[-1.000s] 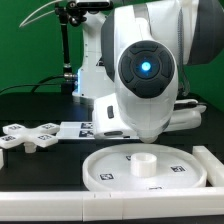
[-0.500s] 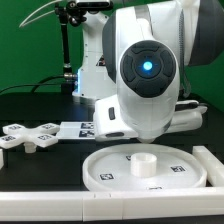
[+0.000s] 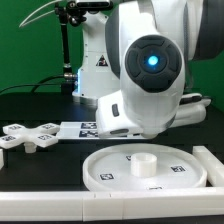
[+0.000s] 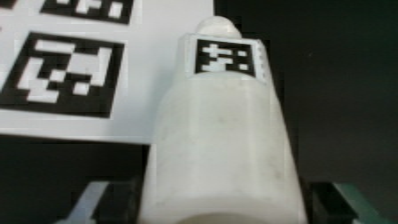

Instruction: Assemble round table

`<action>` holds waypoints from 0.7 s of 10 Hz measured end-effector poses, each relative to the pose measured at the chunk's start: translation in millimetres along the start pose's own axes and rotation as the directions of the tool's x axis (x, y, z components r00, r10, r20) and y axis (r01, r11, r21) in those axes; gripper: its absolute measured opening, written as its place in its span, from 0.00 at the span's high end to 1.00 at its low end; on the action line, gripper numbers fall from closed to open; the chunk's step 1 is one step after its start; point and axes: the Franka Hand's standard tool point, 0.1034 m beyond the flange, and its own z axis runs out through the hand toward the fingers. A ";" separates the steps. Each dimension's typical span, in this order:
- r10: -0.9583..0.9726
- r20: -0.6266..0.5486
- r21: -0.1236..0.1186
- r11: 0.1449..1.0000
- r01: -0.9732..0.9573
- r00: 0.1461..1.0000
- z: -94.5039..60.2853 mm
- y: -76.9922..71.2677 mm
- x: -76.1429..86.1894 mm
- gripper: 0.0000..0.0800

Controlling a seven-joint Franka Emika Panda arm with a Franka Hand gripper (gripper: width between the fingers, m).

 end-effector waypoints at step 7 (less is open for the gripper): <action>-0.035 -0.041 -0.013 0.999 0.034 0.999 -47.3 -11.7 -19.2 0.49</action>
Offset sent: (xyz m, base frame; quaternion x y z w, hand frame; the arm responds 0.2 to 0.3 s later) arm 0.0259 -0.0023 0.0492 -0.0437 0.0110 -0.0477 0.9978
